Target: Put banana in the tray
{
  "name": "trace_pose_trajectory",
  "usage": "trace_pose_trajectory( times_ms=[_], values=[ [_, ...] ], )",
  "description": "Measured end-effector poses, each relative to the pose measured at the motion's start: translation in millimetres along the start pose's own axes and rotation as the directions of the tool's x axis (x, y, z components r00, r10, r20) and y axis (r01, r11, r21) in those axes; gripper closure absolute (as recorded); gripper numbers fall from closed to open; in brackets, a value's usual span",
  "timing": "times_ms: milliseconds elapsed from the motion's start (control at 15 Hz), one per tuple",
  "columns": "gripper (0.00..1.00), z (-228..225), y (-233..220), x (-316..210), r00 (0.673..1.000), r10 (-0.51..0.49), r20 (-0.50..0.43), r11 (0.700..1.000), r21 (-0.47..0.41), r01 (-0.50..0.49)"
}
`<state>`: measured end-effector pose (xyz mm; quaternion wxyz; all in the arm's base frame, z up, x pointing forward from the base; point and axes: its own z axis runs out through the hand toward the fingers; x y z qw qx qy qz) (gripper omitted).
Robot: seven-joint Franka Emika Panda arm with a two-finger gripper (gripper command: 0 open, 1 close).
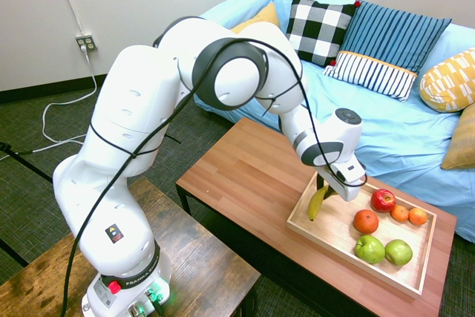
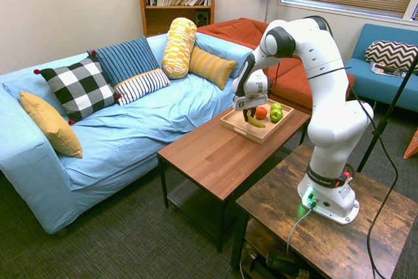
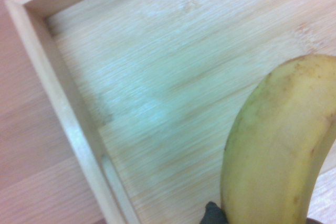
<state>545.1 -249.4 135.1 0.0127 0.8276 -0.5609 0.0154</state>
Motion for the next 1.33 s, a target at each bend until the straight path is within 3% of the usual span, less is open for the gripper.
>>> trace_pose_trajectory(
  times_ms=[133,200,933,1333],
  values=[
    [1.0,14,0,9,1.0,0.018,0.002,1.0,-0.004,-0.018],
    [0.0,17,-1,11,1.0,0.022,0.003,1.0,-0.004,-0.022],
    [0.0,31,1,16,0.999,0.035,0.026,0.999,0.003,-0.035],
    [0.0,-24,2,26,0.999,0.031,0.012,0.999,0.043,-0.032]
  ],
)
